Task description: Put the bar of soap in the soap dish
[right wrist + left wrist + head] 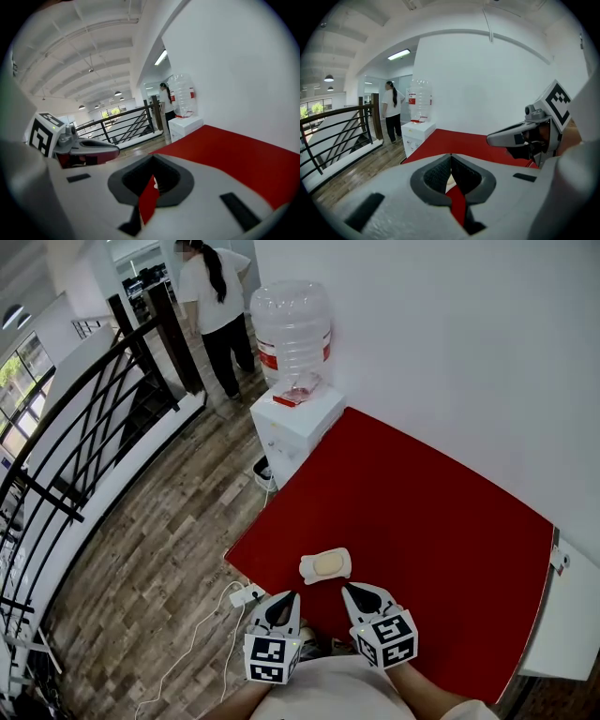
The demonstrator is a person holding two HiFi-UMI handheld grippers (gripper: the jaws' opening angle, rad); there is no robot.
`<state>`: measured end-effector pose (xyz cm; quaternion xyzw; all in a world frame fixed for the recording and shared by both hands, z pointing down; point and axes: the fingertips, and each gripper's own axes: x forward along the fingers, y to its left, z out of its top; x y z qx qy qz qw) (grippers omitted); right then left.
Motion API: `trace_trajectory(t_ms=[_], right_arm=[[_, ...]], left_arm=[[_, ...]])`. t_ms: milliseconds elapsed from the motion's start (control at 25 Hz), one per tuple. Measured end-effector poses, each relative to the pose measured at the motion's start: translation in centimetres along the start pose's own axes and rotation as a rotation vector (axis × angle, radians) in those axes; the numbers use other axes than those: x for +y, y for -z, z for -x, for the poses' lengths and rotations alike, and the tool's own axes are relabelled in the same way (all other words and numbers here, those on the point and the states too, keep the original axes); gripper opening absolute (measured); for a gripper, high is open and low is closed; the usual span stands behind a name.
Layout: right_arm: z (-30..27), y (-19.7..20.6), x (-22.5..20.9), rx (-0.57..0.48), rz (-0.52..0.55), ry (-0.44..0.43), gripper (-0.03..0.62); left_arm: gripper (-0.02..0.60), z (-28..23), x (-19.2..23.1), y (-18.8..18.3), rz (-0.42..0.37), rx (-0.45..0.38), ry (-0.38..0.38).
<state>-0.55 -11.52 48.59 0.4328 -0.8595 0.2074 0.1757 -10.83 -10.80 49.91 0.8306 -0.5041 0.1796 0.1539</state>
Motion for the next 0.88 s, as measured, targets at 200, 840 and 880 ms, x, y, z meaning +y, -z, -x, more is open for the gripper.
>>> trace_trajectory(t_ms=[200,840,880], right_arm=[[-0.1,-0.1,0.1,-0.001,-0.002,-0.011,0.005],[1.0,0.4,0.8,-0.001,0.003,-0.026,0.005],[1.0,0.4,0.8,-0.001,0.002,-0.026,0.005]], left_arm=[[0.008,0.0,0.2,-0.3,0.004,-0.008,-0.009],[0.008,0.8,-0.7,0.0,-0.004,-0.01,-0.009],[0.008,0.9,-0.7,-0.1,-0.004,-0.01,-0.01]])
